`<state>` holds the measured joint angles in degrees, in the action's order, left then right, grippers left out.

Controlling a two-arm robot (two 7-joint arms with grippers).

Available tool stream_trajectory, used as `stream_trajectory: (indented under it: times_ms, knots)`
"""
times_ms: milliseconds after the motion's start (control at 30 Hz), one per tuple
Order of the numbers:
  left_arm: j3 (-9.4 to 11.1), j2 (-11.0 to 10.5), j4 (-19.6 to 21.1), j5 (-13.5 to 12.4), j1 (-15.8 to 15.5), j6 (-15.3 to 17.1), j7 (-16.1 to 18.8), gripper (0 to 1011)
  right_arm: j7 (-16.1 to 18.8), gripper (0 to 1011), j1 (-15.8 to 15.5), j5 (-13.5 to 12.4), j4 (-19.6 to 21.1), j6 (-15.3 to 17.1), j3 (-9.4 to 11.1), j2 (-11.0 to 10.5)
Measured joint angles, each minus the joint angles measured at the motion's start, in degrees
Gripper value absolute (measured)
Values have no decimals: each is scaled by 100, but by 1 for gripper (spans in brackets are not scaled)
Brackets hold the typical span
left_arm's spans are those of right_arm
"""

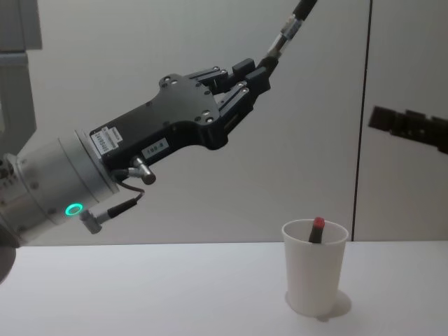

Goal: Place the pen into the pen holder.

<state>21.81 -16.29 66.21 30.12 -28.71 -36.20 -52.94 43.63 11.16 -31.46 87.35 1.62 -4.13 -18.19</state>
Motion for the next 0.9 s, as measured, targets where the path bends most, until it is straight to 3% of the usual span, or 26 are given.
stream_trajectory:
  times_ms: [467,900]
  knots:
    - [0,0,-4,5,-2,-4,-9,178,222,1001,227,-132,103,49,-164,104]
    - [0,0,-4,5,-2,-4,-12,178,444,1001,378,-466,194,156,-239,127]
